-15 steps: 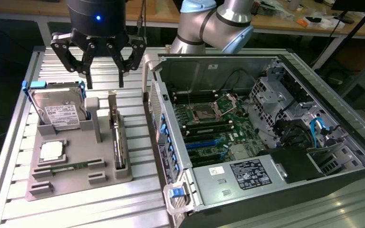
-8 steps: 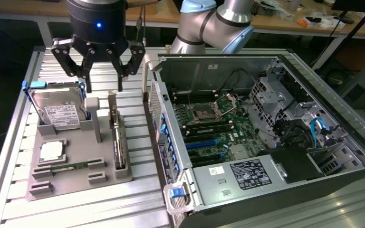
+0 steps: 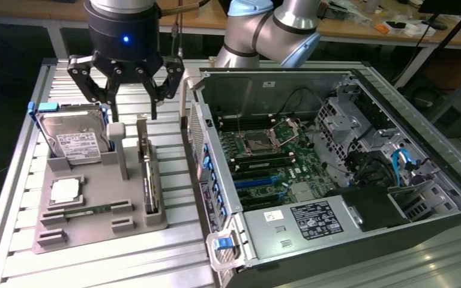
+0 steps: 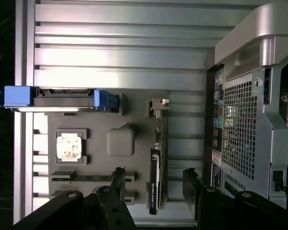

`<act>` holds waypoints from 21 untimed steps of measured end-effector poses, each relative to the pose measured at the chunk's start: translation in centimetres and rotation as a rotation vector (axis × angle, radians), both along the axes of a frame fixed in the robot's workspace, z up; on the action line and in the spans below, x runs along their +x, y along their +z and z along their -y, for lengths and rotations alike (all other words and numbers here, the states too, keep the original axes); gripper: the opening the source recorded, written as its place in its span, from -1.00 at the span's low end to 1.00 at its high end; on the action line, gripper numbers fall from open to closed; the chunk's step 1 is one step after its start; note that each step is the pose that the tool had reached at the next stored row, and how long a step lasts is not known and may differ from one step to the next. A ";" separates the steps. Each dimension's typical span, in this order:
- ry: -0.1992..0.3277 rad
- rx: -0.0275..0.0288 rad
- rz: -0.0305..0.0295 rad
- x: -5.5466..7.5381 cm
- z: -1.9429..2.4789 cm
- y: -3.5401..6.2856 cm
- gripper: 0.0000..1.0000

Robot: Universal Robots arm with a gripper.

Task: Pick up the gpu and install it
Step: 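Pick up the gpu and move the gpu toward the slot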

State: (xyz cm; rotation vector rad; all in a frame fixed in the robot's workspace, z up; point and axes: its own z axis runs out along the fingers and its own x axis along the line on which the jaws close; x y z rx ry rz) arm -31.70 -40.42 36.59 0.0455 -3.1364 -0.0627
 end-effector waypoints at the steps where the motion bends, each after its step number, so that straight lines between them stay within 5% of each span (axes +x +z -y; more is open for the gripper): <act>1: 0.000 0.0001 0.0010 0.0 0.20 -0.10 0.20; 5: 0.000 0.0003 0.0048 0.0 0.99 -0.70 0.20; 18: -0.003 -0.0002 0.0047 0.2 1.67 -3.32 0.20; 21: -0.003 -0.0002 0.0048 0.2 1.86 -3.87 0.03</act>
